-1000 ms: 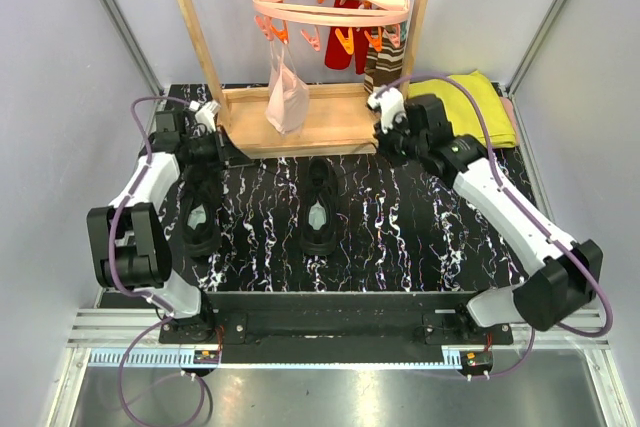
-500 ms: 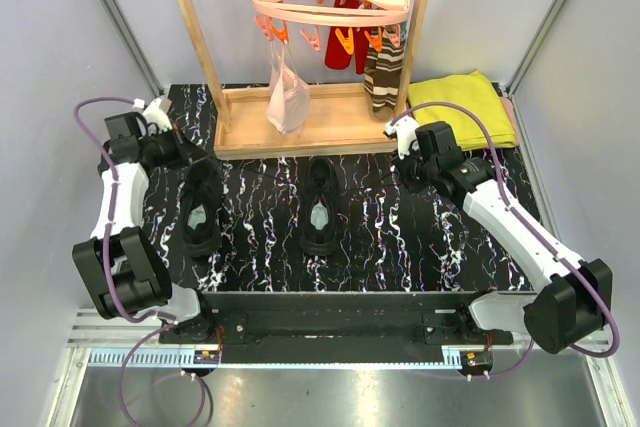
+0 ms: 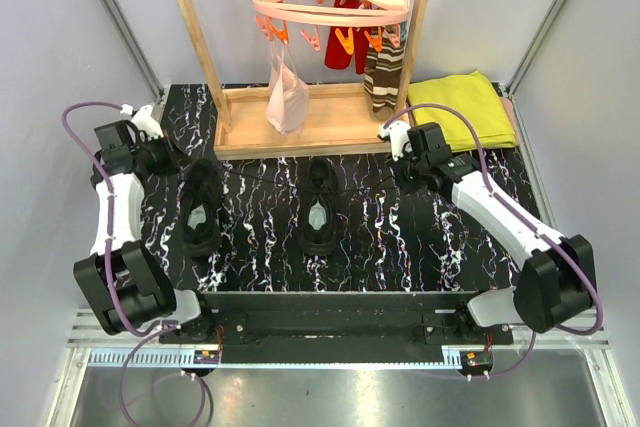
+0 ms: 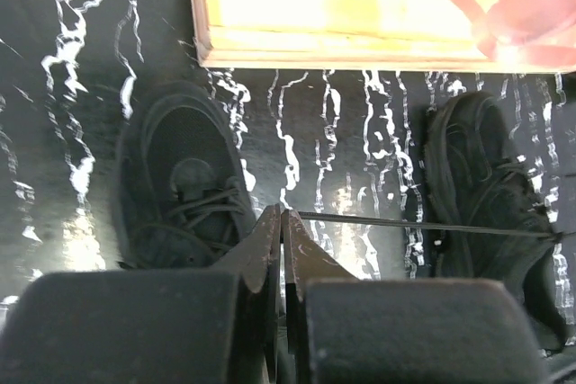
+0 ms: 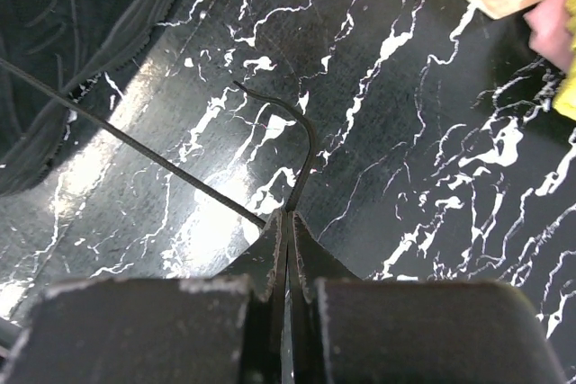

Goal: Tie the shoes

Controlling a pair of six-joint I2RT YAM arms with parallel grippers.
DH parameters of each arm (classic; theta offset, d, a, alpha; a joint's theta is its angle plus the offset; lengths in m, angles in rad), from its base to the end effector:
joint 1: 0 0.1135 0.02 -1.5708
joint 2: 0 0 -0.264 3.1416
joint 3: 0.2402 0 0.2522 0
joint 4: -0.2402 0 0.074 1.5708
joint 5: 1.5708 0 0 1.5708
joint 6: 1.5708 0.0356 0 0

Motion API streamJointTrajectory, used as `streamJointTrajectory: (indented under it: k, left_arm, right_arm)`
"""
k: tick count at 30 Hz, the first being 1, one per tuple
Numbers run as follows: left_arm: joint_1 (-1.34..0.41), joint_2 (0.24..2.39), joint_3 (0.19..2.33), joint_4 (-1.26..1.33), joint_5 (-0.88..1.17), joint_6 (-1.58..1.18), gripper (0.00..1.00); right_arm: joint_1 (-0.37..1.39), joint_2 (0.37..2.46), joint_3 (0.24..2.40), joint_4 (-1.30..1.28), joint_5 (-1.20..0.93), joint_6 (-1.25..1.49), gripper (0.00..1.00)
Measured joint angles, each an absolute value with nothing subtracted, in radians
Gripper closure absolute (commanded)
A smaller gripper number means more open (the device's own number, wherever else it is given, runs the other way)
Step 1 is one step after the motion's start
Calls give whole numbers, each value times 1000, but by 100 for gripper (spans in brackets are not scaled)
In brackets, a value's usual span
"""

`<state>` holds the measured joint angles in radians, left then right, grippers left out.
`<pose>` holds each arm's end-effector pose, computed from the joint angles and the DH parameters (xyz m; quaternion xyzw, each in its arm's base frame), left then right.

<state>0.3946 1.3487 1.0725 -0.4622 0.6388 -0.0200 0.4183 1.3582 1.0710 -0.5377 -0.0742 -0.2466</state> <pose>0.2756 0.0918 0.2929 -0.0545 0.8759 -0.2107 0.4306 0.2644 0.1204 0.2793 -0.3165 0.8753 0.0656 0.3598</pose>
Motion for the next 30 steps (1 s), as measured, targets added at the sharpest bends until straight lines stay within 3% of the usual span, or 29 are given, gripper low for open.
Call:
streamJointTrajectory:
  k: [8,19,26,28,29,30]
  left_arm:
    - [410,1349,1049,-503,582,83,100]
    - [432,1338,1117,-493,614,62,100]
    - [368,1389,1029,-506,595,152,100]
    - [318,1405,989,-513,572,170,99]
    - [296,1411,972,-517,559,177,83]
    - [275,1416,958,-522,548,185,74]
  right_arm:
    - [378,1436,1043,-501,-93,-290,100]
    - [351,1390,1043,-490,-179,-340,100]
    - [350,1531,1076,-486,-236,-371,100]
    - [350,1586,1085,-488,-246,-379,69]
    - [350,1612,1091,-494,-254,-389,57]
    - [350,1625,1094,-498,-258,-385,36]
